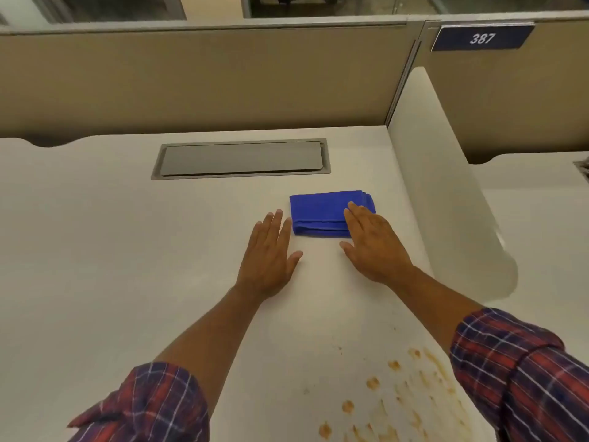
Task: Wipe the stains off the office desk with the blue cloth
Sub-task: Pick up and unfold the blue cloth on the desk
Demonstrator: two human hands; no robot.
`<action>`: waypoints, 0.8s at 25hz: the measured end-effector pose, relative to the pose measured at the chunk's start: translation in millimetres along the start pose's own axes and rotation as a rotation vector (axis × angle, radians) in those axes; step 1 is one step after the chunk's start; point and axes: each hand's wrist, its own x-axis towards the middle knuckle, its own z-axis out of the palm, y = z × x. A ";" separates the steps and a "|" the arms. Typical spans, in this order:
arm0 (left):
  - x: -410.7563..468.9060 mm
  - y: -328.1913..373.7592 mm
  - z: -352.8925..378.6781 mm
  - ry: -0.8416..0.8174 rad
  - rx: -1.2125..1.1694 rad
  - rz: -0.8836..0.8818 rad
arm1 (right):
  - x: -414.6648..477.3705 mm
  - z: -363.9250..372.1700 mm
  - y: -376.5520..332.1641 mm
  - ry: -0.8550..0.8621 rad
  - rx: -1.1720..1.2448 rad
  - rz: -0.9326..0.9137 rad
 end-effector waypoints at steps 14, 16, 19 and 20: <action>51.6 5.2 -2.0 0.108 -0.062 0.094 | 46.7 -22.0 14.7 0.017 0.100 0.034; 48.7 16.1 -10.3 0.201 -0.141 0.052 | 41.4 -33.2 17.9 0.039 0.128 0.045; 37.4 39.5 -17.8 0.264 -0.294 0.041 | 17.5 -46.8 28.6 0.073 0.137 0.036; 31.8 47.0 -18.7 0.272 -0.352 0.046 | 7.4 -51.7 33.3 0.073 0.132 0.030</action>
